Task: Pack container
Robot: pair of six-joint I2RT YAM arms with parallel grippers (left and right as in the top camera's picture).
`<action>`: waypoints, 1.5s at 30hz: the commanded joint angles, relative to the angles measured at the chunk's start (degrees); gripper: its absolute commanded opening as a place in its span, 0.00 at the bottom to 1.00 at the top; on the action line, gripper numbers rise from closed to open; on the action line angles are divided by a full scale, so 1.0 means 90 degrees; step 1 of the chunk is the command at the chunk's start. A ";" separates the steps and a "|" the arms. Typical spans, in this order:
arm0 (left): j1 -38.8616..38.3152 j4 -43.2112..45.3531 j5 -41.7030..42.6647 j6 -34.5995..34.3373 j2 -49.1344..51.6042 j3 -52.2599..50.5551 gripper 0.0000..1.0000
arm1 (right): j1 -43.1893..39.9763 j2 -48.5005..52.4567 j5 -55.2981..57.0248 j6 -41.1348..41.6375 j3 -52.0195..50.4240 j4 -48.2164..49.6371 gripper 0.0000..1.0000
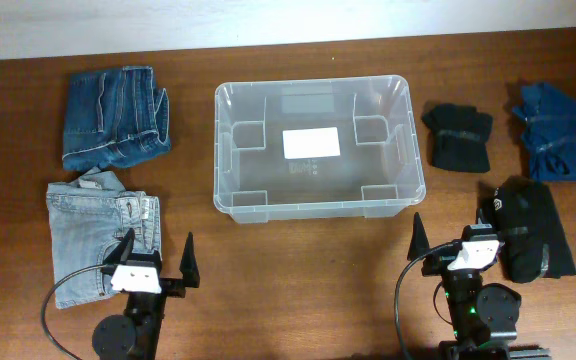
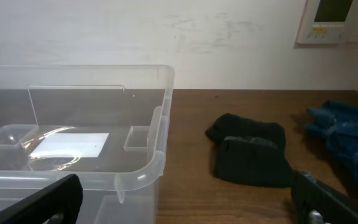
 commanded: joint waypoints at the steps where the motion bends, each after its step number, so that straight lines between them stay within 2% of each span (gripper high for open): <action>1: 0.0036 0.0010 0.0068 0.0121 -0.0061 -0.0046 0.99 | -0.0041 -0.0044 0.0012 -0.0024 -0.0034 -0.0024 0.98; 9: 0.0036 0.0010 0.0068 0.0124 -0.0061 -0.0046 0.99 | -0.0041 -0.0044 0.0012 -0.0024 -0.0034 -0.0024 0.98; 13: 0.0036 0.0027 -0.0447 0.0364 -0.0061 -0.0046 0.99 | -0.0041 -0.0044 0.0012 -0.0024 -0.0034 -0.0024 0.98; 22: 0.0036 -0.0041 -0.0838 0.0367 -0.0056 -0.0046 0.99 | -0.0041 -0.0044 0.0012 -0.0024 -0.0034 -0.0024 0.98; 27: 0.0036 0.0100 -0.0716 0.0362 -0.0056 -0.0046 0.99 | -0.0041 -0.0044 0.0012 -0.0024 -0.0034 -0.0024 0.98; 30: 0.0036 0.0585 -0.0085 0.0357 -0.0056 -0.0041 0.99 | -0.0041 -0.0044 0.0012 -0.0024 -0.0034 -0.0024 0.98; 34: 0.0039 0.0891 0.0163 0.0109 -0.0024 0.0172 0.99 | -0.0041 -0.0044 0.0012 -0.0024 -0.0034 -0.0024 0.98; 39: 0.0039 0.0474 0.0041 0.0121 0.0639 0.1083 0.99 | -0.0041 -0.0044 0.0010 -0.0024 -0.0034 -0.0024 0.98; 45: 0.0039 0.0321 0.0022 0.0270 0.2404 0.2630 0.99 | -0.0041 -0.0044 0.0012 -0.0024 -0.0034 -0.0024 0.98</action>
